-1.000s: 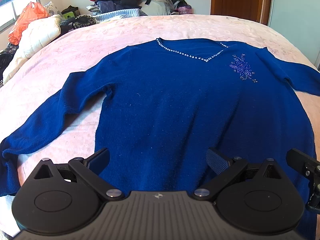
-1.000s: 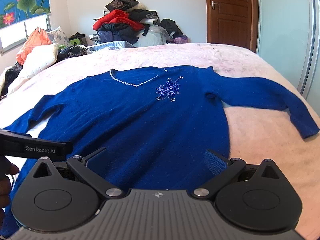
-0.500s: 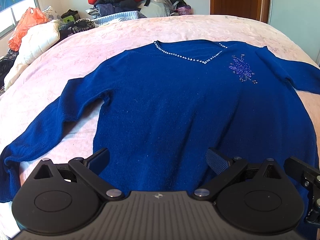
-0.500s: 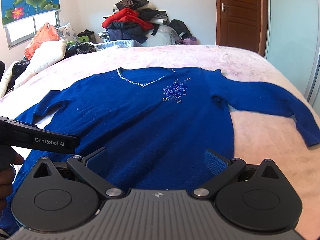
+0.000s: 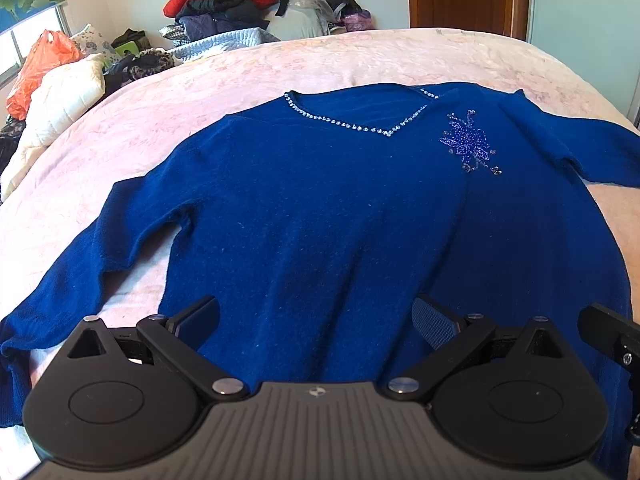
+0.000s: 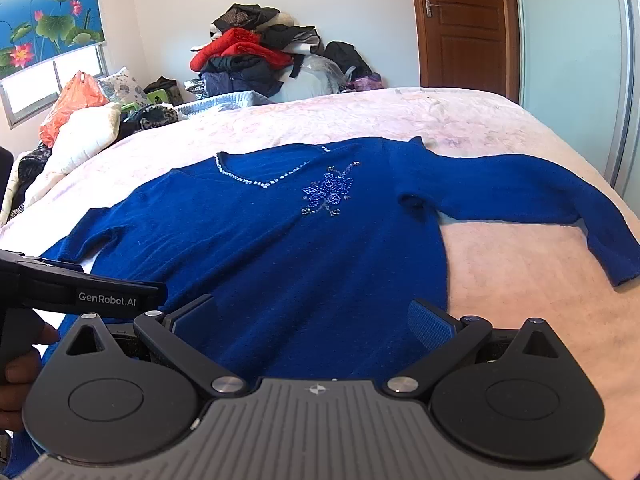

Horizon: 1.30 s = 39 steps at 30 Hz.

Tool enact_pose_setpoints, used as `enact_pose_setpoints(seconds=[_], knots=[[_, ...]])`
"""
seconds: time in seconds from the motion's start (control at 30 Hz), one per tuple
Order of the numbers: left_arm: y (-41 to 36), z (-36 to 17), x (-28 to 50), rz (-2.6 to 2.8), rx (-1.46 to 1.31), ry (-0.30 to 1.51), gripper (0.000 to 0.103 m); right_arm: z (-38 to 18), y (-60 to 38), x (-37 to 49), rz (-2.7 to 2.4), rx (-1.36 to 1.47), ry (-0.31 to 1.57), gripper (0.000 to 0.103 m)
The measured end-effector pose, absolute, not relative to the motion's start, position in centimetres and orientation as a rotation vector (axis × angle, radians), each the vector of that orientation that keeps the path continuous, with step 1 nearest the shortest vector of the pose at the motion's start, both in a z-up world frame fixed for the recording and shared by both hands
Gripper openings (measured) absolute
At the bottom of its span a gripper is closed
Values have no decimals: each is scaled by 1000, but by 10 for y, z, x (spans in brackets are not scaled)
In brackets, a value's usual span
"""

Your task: Fold small clothes

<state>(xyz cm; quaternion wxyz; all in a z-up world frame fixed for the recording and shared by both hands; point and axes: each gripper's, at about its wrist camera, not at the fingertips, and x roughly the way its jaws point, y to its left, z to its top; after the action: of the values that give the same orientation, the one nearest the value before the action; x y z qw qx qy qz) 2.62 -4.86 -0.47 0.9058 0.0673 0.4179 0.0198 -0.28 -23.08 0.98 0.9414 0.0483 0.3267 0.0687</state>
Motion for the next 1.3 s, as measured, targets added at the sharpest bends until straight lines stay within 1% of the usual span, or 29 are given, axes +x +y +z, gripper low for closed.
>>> enact_pose_setpoints(seconds=[0.37, 0.57, 0.67, 0.77, 0.9, 1.07, 1.13, 1.23, 1.27, 1.3], knots=[[-59, -7, 39, 34, 154, 866, 103, 4, -235, 6, 109, 84, 676, 103], [-67, -5, 45, 9, 165, 859, 103, 3, -252, 11, 39, 48, 641, 102], [-73, -4, 46, -4, 177, 846, 103, 2, -277, 17, -48, 45, 622, 96], [-79, -4, 48, -23, 193, 845, 103, -2, -308, 24, -150, 37, 613, 92], [-87, -7, 51, -41, 216, 850, 103, -16, -351, 38, -324, -48, 600, 88], [-93, -12, 55, -47, 244, 860, 103, -32, -400, 60, -474, -117, 596, 86], [-96, -14, 57, -48, 253, 868, 103, -37, -417, 70, -492, -94, 614, 85], [-97, -15, 58, -48, 261, 869, 103, -44, -440, 82, -449, 13, 652, 85], [-98, -16, 59, -47, 264, 868, 103, -46, -441, 84, -429, 31, 664, 84], [-98, -16, 60, -46, 267, 868, 103, -48, -439, 85, -403, 32, 664, 76]])
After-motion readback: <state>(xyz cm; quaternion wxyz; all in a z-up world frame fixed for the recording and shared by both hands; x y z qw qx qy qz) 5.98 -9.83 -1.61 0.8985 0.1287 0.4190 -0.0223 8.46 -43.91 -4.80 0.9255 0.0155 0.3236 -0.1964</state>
